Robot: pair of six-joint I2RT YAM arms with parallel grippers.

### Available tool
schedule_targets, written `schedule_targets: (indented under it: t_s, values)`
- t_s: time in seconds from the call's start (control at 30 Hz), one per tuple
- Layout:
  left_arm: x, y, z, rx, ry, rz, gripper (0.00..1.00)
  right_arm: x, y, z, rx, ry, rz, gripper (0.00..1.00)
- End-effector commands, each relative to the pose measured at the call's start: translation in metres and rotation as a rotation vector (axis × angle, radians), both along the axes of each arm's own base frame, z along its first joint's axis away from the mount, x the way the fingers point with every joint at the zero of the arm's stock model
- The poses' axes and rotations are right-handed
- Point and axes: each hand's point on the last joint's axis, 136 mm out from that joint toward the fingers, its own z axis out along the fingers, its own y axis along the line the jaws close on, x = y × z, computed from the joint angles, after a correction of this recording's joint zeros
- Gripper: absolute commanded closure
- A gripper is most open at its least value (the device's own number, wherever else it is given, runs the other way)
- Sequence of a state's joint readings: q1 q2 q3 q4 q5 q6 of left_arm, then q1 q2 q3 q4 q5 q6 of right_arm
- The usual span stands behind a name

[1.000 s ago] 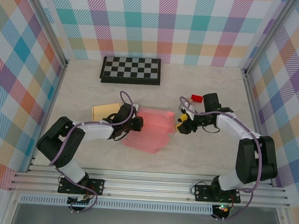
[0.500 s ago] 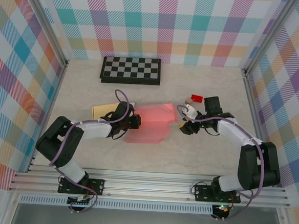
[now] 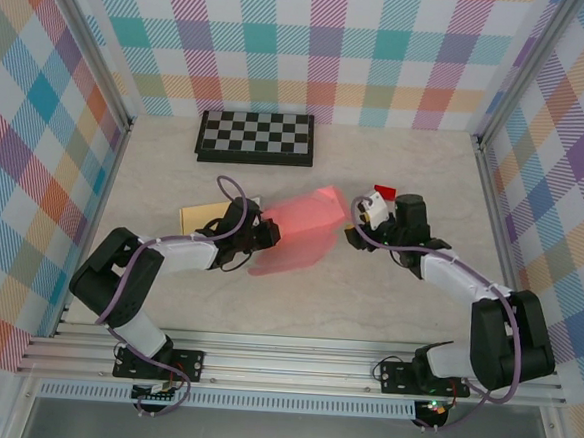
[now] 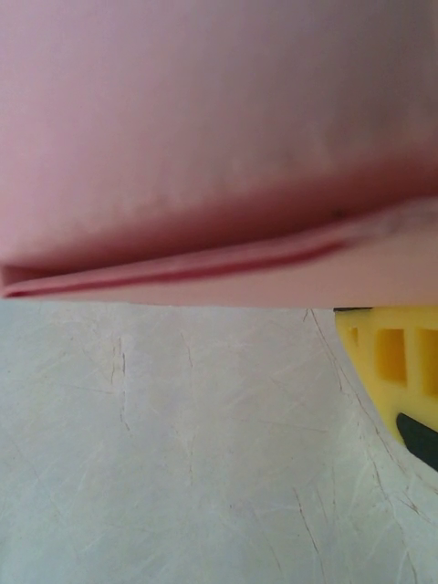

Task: Fold the paper box

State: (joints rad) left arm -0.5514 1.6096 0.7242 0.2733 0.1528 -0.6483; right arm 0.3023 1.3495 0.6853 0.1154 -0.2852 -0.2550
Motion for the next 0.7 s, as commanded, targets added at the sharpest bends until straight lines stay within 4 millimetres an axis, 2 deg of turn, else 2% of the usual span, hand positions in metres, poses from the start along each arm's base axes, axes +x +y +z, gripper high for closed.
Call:
schedule_targets:
  t_s: [0.0,0.37,0.67]
  values:
    - [0.005,-0.003,0.004,-0.049,-0.001,0.007,1.0,0.025,0.009,0.035,0.129,-0.035,-0.075,0.44]
    - [0.005,-0.008,0.002,-0.07,0.004,-0.002,1.0,0.027,0.041,0.05,0.347,0.11,-0.067,0.43]
    - [0.006,-0.004,-0.004,-0.053,0.011,0.017,1.0,0.03,0.047,0.056,0.464,0.248,-0.13,0.41]
